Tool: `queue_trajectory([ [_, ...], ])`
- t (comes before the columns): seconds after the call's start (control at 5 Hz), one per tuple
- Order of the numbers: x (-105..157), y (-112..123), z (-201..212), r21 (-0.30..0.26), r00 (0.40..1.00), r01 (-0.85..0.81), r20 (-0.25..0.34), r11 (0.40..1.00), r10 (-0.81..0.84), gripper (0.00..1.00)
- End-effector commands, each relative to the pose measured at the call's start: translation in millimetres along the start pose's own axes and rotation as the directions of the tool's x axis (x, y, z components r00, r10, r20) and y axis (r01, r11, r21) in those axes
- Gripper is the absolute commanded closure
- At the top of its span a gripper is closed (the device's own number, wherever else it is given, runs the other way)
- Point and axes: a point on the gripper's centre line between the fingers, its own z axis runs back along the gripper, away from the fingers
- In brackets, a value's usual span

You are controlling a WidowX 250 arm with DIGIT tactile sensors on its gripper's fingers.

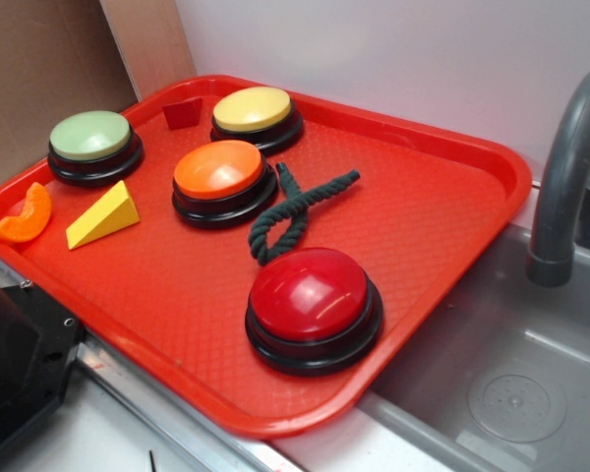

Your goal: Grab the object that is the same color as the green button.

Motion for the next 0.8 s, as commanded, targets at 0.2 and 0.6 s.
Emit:
queue_trajectory([
  [0.2, 13, 4, -35, -0.003, 0.993, -0.121, -0.013, 0.993, 0.121, 0.00],
  [0.6, 49, -26, -93, -0.071, 0.933, -0.360, -0.015, 0.930, 0.359, 0.00],
])
